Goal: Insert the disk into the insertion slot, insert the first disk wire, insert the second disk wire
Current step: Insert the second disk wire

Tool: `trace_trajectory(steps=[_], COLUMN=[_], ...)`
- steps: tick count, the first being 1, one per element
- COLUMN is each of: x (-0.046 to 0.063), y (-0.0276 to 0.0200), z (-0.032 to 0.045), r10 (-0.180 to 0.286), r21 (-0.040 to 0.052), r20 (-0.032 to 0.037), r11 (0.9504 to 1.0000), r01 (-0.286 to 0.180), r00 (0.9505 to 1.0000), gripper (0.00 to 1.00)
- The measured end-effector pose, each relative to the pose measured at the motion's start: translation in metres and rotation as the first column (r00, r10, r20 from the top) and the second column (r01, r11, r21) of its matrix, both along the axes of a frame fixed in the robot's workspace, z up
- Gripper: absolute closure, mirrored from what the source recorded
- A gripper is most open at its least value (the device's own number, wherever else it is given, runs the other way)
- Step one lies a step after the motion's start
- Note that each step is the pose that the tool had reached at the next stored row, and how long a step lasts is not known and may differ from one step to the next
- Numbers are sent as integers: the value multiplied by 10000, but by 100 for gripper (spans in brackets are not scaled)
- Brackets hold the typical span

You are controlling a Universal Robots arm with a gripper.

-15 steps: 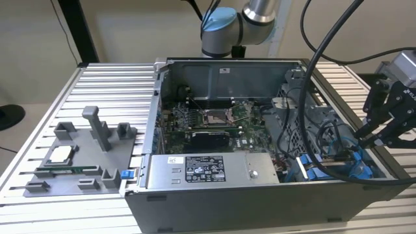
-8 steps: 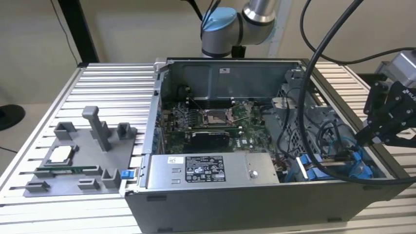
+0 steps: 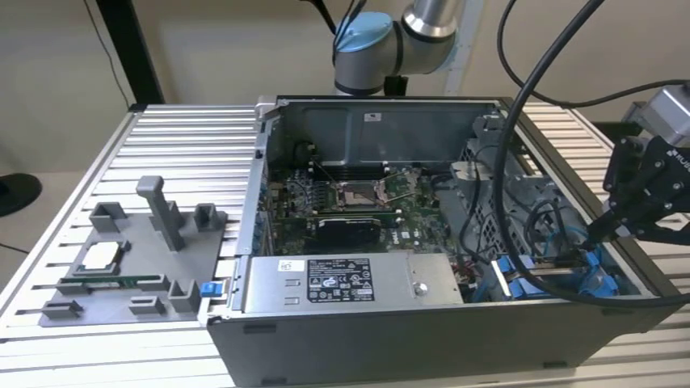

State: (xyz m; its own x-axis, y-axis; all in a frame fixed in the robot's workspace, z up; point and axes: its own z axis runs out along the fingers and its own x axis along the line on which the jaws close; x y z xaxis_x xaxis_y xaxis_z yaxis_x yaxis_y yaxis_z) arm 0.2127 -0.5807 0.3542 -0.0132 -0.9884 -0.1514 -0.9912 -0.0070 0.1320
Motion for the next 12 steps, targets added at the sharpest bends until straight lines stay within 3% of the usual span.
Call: trace_trajectory(steps=[6,10,11,12], x=[0,0,0,0], y=[-1,-15,-18,-22], z=[-1,55,77,101], r10=[0,0,0,0], r21=[3,170,207,242], r20=[-1,-8,-8,-7], r11=[10000,9999,9998,9997], r01=[0,0,0,0], r00=[10000,10000,10000,10000], gripper=[100,100,0,0])
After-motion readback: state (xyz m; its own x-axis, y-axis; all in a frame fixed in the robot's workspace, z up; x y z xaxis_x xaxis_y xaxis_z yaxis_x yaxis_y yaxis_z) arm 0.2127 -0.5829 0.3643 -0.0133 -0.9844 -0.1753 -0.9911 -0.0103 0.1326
